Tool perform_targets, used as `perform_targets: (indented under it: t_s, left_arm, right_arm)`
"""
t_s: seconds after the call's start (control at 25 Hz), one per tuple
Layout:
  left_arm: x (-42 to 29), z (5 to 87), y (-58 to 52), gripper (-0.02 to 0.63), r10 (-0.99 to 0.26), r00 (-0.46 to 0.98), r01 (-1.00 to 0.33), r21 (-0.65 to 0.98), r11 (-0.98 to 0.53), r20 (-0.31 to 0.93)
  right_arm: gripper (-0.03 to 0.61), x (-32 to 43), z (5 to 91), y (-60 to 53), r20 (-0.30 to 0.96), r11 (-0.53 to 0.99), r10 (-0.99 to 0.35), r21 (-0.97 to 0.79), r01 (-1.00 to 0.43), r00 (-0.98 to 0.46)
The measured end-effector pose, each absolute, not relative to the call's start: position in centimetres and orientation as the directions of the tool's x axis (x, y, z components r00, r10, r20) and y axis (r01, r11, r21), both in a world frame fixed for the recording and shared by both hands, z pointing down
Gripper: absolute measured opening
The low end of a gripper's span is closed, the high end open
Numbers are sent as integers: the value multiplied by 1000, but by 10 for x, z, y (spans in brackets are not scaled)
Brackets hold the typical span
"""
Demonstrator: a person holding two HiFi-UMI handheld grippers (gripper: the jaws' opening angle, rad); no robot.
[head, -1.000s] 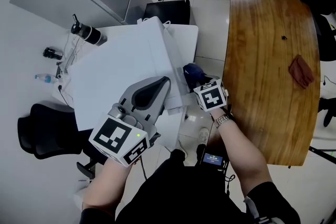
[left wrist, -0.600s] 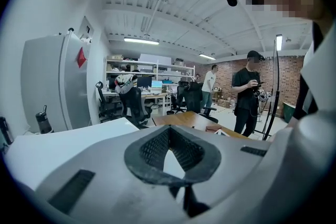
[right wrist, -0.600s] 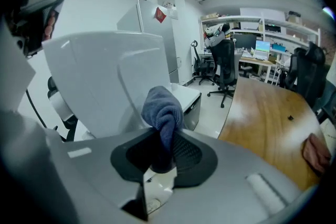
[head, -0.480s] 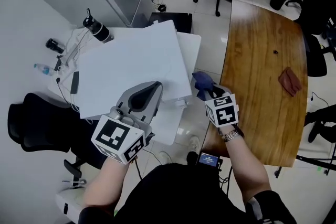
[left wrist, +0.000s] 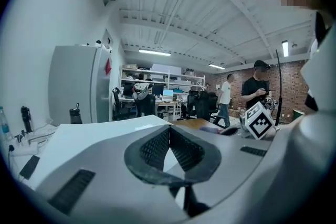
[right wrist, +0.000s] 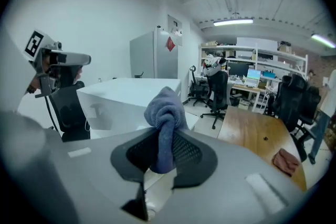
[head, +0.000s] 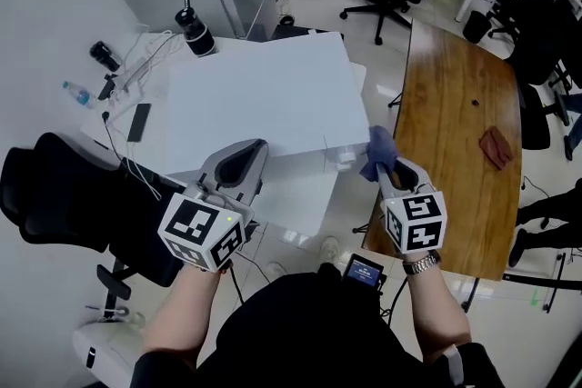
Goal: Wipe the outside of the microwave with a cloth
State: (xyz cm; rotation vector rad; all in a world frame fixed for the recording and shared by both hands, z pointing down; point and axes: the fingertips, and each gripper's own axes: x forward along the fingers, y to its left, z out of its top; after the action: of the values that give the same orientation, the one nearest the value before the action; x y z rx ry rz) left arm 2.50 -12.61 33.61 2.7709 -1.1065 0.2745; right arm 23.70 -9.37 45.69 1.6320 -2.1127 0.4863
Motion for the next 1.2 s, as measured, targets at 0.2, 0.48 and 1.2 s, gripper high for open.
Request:
perform_targets:
  t_s: [0.2,0.48,1.2]
  left_arm:
    - [-37,340,-109,5,-691,693,-716,88,-692,207]
    - [-120,334,-86,5,-737,646,-761,95,-642,196]
    - [-284,366,-35,5,-842,488,-873,109,-476,231]
  right_arm:
    - [71,180,432,-64,494,277,-837,13,-961,-235]
    - [71,52,433,-48,501,453,-769,-11,-892,-397]
    - [71,-198,490,-70,507,721,-601,11,-693,-617]
